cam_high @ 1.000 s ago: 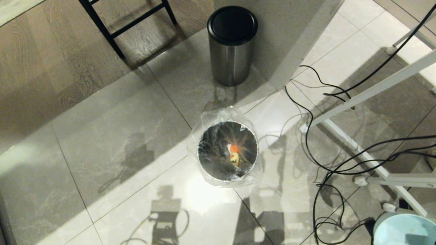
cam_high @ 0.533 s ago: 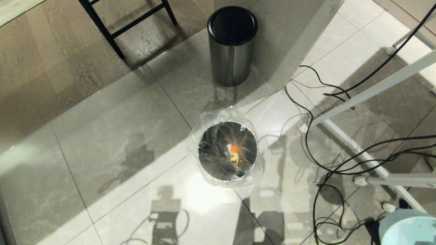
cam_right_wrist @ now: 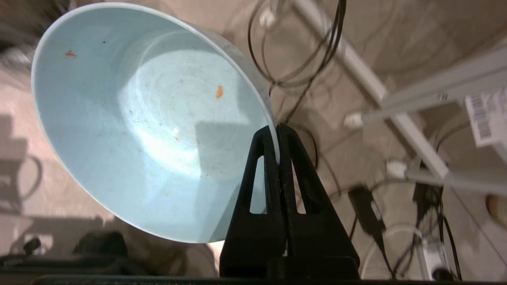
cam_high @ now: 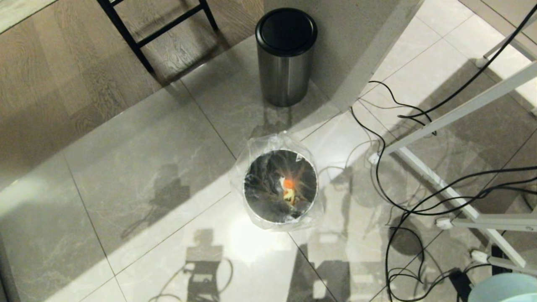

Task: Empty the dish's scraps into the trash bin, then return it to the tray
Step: Put the bowl back to the table

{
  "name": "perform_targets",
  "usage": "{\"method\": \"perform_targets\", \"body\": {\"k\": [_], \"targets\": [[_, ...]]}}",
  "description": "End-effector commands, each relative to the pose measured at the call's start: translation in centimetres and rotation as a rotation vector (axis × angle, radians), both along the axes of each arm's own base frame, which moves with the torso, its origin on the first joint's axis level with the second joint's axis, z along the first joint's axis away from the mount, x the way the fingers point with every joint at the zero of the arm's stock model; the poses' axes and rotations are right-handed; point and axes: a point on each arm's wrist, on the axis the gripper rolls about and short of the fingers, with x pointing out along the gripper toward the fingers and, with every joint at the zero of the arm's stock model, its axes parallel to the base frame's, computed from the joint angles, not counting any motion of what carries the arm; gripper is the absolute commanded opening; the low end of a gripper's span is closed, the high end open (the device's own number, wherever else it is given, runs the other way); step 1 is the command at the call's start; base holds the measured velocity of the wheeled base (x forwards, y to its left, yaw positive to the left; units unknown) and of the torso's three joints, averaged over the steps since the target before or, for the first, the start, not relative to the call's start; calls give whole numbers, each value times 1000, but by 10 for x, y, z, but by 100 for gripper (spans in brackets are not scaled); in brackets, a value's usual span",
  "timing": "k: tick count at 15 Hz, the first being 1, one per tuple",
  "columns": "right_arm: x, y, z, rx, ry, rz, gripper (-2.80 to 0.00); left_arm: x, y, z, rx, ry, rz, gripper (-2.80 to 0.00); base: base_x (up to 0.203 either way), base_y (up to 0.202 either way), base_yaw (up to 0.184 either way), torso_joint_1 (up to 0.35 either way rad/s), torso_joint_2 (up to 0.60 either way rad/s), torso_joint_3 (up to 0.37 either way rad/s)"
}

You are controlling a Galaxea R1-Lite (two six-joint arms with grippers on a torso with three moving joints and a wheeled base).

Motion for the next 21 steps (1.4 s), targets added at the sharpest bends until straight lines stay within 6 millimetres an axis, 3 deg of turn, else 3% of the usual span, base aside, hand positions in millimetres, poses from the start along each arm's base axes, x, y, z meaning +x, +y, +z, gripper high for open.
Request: {"method": "perform_targets", "body": {"k": [1, 21], "targets": [[-7, 0, -2, 0, -82, 6, -280, 0, 0, 0, -1, 0, 0, -280, 0, 0, 0, 0, 0, 0], [-7, 0, 0, 39, -106, 7, -280, 0, 0, 0, -1, 0, 0, -280, 0, 0, 0, 0, 0, 0]]}}
